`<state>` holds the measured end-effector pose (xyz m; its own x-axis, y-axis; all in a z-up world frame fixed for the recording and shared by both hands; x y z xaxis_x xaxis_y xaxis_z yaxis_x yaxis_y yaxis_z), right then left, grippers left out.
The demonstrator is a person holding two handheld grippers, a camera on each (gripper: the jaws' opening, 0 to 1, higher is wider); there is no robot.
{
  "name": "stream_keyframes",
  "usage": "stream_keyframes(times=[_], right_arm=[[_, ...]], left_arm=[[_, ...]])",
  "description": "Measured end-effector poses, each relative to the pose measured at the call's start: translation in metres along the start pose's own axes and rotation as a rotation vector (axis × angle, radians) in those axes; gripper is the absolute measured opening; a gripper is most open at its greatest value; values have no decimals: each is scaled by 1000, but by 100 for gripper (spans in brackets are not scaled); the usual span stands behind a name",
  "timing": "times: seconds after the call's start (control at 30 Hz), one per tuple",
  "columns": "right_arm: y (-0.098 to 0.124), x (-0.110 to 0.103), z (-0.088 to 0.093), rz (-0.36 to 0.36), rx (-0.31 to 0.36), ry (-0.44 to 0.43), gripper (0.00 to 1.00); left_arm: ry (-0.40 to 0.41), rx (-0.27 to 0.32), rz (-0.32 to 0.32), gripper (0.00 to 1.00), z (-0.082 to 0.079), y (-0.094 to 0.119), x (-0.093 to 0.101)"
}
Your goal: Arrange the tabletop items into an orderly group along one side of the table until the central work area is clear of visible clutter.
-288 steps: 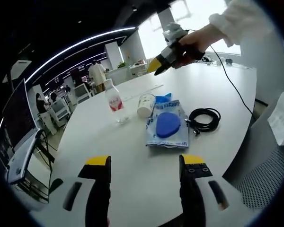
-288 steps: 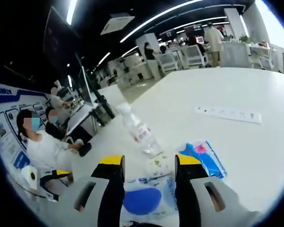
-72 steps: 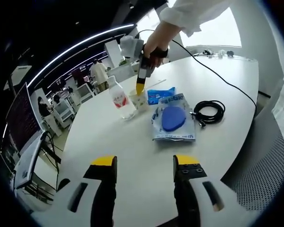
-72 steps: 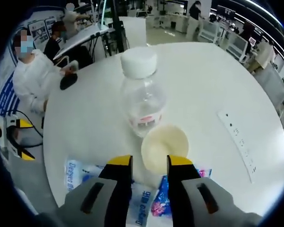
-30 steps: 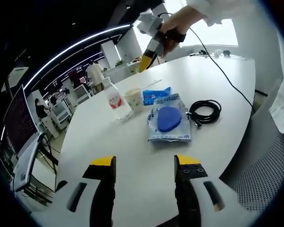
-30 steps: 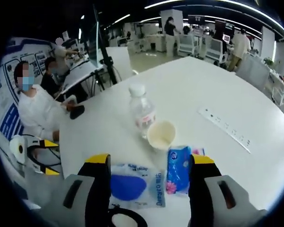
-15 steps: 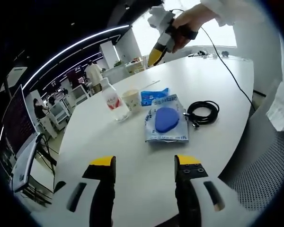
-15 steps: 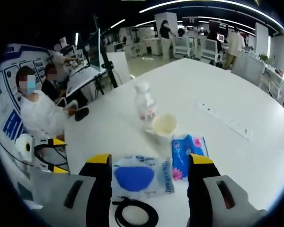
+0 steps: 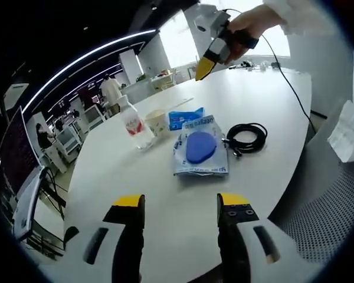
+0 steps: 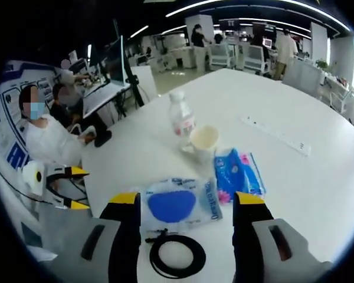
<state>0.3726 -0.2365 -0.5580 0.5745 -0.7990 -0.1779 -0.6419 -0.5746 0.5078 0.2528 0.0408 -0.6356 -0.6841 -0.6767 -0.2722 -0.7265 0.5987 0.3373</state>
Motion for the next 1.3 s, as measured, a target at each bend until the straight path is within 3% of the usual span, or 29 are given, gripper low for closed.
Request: stream_keyframes(times=[0.27, 0.67, 1.13, 1.3], right_arm=[[22, 6, 15, 27, 8, -26, 60], [41, -3, 29, 80, 51, -93, 58], [52, -15, 43, 110, 60, -116, 55], [59, -20, 46, 140, 73, -118, 54]], left_arm=[[-5, 39, 30, 49, -7, 1, 6], [30, 35, 56, 50, -8, 0, 9], [61, 0, 65, 49, -2, 0, 11], [66, 13, 88, 48, -5, 1, 14]])
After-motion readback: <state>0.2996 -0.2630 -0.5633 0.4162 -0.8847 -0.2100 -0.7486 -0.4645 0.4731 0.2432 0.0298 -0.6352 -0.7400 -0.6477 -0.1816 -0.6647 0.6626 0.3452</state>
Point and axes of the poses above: the point that each gripper's makers call its tool centre point, and the gripper's own axes: y roughly backward along the fingers, x roughly to its right, z roughly out of its underside, the point moved 8 cm from there along y, roughly backward along the fingers, and after that the axes turned 13 degrees about x, right-handed, at the moved point
